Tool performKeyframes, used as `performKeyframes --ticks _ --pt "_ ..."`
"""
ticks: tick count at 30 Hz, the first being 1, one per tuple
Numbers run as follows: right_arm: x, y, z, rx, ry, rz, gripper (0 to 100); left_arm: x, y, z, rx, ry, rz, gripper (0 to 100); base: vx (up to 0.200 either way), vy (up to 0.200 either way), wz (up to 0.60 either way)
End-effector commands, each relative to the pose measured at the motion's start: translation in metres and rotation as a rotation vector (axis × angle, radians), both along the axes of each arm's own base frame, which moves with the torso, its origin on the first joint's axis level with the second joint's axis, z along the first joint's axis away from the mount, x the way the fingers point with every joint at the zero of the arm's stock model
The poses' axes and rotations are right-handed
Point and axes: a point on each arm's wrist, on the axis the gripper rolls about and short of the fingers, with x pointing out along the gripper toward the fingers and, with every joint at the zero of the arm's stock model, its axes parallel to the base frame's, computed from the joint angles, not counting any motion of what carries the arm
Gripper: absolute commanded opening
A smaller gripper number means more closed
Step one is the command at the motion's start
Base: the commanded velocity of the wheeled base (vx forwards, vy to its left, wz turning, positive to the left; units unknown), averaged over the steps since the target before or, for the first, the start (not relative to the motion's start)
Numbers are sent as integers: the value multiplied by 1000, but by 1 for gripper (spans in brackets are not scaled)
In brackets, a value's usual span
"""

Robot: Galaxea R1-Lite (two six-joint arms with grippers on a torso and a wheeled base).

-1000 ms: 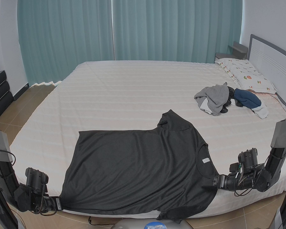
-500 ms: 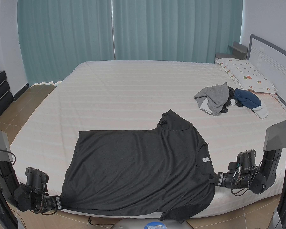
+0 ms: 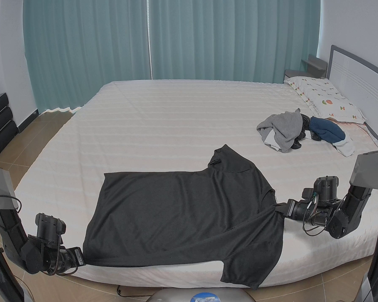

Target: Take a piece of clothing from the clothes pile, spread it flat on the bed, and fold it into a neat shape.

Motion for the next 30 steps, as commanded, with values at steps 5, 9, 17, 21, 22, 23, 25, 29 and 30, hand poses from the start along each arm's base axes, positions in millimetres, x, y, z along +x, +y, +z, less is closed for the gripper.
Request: performKeyframes --ticks 5,9,17,21,22,23,25,29,30 --pt "38 6 -3 3 -37 2 0 5 -6 1 -22 -27 4 0 0 0 0" --pt "40 8 -11 -1 -24 8 100 5 -8 -2 -27 -19 2 0 0 0 0" --pt "21 -5 -4 4 -5 -5 100 6 -8 -3 -28 -22 0 0 0 0 0" --pt "-4 -20 18 51 -1 16 100 6 -8 -2 -28 -29 1 0 0 0 0" --pt "-11 -21 19 57 13 26 100 6 -8 -2 -28 -31 1 0 0 0 0" --pt "-17 -21 19 63 24 35 100 6 -8 -2 -28 -31 1 0 0 0 0" --pt "-32 -21 16 70 66 64 100 6 -8 -1 -28 -36 1 0 0 0 0" --pt "-73 -9 -2 46 184 153 100 5 -8 2 -29 -49 1 0 0 0 0" --pt "-77 -7 -4 41 197 162 100 5 -8 3 -29 -51 2 0 0 0 0"
